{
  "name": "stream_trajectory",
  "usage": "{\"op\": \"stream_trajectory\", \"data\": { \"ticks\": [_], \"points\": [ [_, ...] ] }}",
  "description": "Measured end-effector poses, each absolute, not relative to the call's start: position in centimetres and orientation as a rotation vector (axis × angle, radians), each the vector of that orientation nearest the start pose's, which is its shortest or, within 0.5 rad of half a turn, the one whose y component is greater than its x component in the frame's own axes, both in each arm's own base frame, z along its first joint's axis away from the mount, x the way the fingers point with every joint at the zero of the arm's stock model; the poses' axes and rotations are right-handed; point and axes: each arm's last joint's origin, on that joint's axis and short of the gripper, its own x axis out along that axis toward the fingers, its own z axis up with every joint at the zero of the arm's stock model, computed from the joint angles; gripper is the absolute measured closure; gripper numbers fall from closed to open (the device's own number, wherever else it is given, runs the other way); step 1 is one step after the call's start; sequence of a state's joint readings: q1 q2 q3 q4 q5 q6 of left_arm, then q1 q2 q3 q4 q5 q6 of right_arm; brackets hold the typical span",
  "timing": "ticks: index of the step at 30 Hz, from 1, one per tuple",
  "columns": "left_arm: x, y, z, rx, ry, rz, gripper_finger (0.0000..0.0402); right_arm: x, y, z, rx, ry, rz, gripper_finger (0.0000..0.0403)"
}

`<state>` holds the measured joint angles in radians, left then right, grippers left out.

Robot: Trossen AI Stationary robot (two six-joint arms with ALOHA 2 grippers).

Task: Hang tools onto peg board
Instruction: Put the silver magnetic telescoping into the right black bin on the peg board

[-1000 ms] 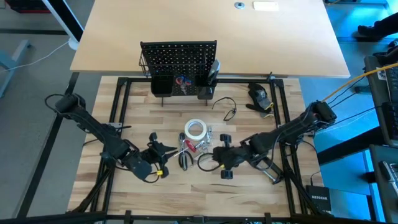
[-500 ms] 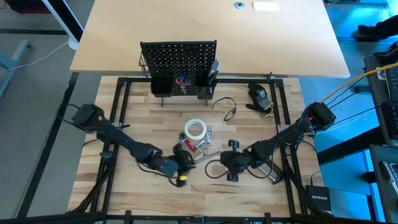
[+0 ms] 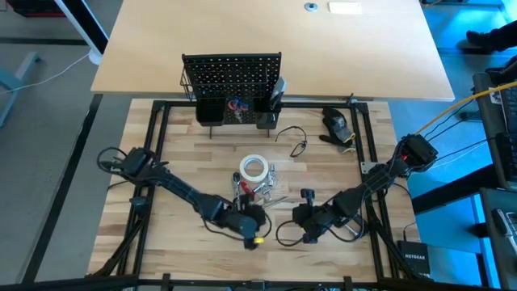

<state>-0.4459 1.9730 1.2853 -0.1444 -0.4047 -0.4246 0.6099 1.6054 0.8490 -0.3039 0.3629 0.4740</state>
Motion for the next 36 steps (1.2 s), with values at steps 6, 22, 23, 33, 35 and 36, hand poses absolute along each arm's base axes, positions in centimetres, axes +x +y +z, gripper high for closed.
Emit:
{"op": "stream_trajectory", "data": {
  "ticks": [6, 22, 23, 33, 35, 36],
  "points": [
    [37.5, -14.8, 14.8, -0.069, 0.920, 0.200, 0.0356, 24.6, 15.9, 15.9, -0.037, 0.980, -0.025, 0.0336],
    [38.0, -11.4, 13.5, -0.140, 1.021, 0.327, 0.0356, 24.6, 15.9, 15.9, -0.007, 0.969, -0.056, 0.0336],
    [38.0, -11.3, 13.5, -0.150, 1.027, 0.319, 0.0356, 24.6, 15.9, 15.9, -0.006, 0.967, -0.056, 0.0336],
    [38.1, -11.5, 13.5, -0.207, 1.090, 0.236, 0.0332, 24.8, 16.0, 16.0, 0.001, 0.950, -0.048, 0.0336],
    [38.2, -11.5, 13.3, -0.215, 1.091, 0.241, 0.0314, 24.8, 16.0, 16.1, 0.003, 0.948, -0.047, 0.0336],
    [38.2, -11.5, 13.3, -0.215, 1.089, 0.240, 0.0306, 24.8, 16.0, 16.1, 0.003, 0.948, -0.047, 0.0336]
  ]
}}
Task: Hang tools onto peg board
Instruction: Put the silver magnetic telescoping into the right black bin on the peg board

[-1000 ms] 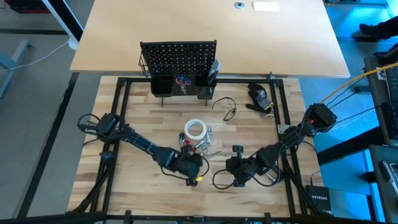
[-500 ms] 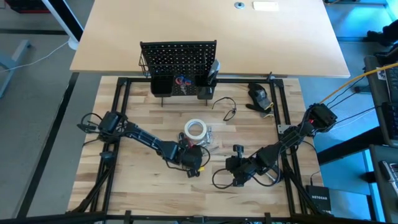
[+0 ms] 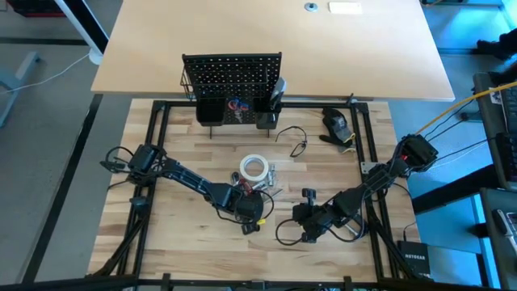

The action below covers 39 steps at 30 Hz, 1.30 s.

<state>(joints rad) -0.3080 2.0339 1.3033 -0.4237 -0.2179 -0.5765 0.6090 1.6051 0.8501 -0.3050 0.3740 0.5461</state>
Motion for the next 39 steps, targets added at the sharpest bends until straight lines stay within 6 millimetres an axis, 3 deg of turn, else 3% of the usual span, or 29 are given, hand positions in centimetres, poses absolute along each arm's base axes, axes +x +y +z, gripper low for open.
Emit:
{"op": "stream_trajectory", "data": {
  "ticks": [6, 15, 27, 35, 39],
  "points": [
    [38.3, -11.5, 13.1, -0.200, 1.087, 0.248, 0.0299, 24.8, 16.0, 16.1, 0.003, 0.947, -0.047, 0.0336],
    [38.2, -11.3, 13.0, -0.137, 1.079, 0.278, 0.0394, 24.8, 16.0, 16.1, 0.005, 0.944, -0.046, 0.0336],
    [37.4, -12.9, 13.5, -0.013, 1.020, 0.325, 0.0399, 24.7, 16.0, 16.3, 0.014, 0.955, -0.026, 0.0336],
    [36.8, -14.8, 16.2, 0.073, 0.928, 0.330, 0.0400, 24.3, 16.5, 18.9, 0.060, 0.930, 0.044, 0.0336],
    [36.3, -15.8, 17.7, 0.126, 0.874, 0.318, 0.0400, 23.1, 17.3, 20.8, 0.048, 0.865, 0.071, 0.0336]
  ]
}}
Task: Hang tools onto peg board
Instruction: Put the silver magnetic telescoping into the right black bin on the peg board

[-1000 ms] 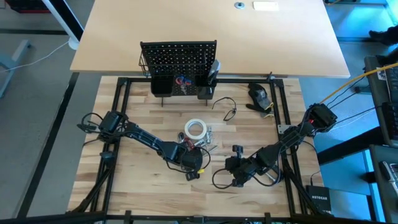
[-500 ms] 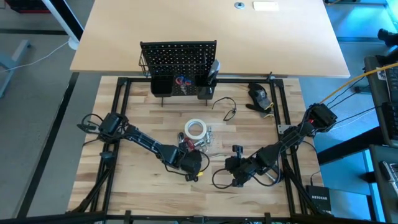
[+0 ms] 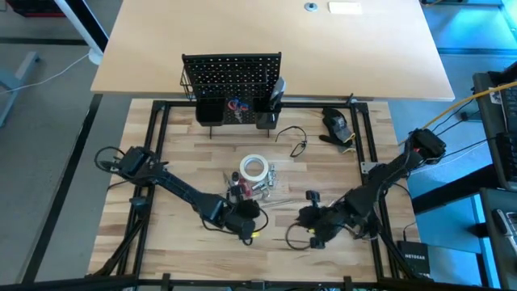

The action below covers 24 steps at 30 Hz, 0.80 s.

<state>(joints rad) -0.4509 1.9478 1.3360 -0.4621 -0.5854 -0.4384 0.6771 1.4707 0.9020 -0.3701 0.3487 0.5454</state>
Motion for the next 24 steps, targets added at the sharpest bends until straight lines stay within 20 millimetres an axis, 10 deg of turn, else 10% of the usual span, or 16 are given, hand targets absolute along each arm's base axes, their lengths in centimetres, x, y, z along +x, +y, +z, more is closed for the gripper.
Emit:
{"op": "stream_trajectory", "data": {
  "ticks": [10, 24],
  "points": [
    [34.4, -17.8, 20.6, 0.394, 0.782, 0.288, 0.0401, 19.7, 18.3, 25.0, 0.024, 0.637, 0.048, 0.0336],
    [32.3, -20.6, 21.5, 0.958, 0.757, 0.204, 0.0402, 20.8, 17.7, 25.8, 0.160, 0.587, 0.057, 0.0336]
  ]
}}
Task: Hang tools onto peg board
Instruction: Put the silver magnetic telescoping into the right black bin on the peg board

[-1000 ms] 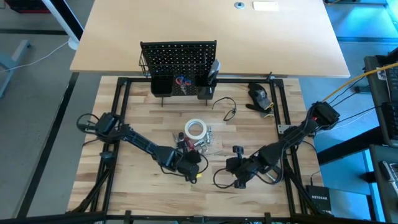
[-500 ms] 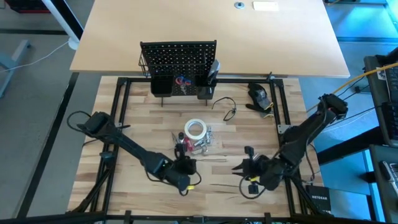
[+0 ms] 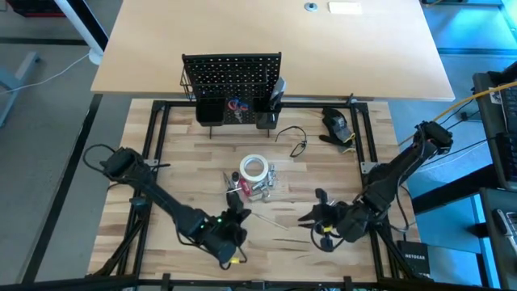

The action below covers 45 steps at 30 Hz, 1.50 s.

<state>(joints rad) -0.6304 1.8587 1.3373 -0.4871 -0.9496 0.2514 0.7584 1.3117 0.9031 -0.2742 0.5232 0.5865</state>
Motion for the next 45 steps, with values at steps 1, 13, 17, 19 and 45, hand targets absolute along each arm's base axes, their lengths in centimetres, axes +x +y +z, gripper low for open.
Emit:
{"op": "stream_trajectory", "data": {
  "ticks": [1, 13, 17, 19, 45],
  "points": [
    [32.1, -20.8, 21.5, 0.994, 0.757, 0.198, 0.0402, 21.1, 17.5, 25.8, 0.187, 0.587, 0.054, 0.0336],
    [31.8, -21.3, 21.6, 1.115, 0.753, 0.186, 0.0401, 26.0, 15.0, 24.5, 0.455, 0.646, 0.142, 0.0234],
    [31.8, -21.3, 21.7, 1.119, 0.753, 0.184, 0.0401, 27.9, 13.7, 23.6, 0.540, 0.633, 0.095, 0.0203],
    [31.8, -21.4, 21.7, 1.121, 0.753, 0.183, 0.0401, 28.7, 13.0, 23.1, 0.595, 0.647, 0.095, 0.0198],
    [31.8, -21.3, 21.7, 1.120, 0.754, 0.184, 0.0401, 31.6, 12.6, 20.4, 0.738, 0.712, 0.269, 0.0316]
  ]
}}
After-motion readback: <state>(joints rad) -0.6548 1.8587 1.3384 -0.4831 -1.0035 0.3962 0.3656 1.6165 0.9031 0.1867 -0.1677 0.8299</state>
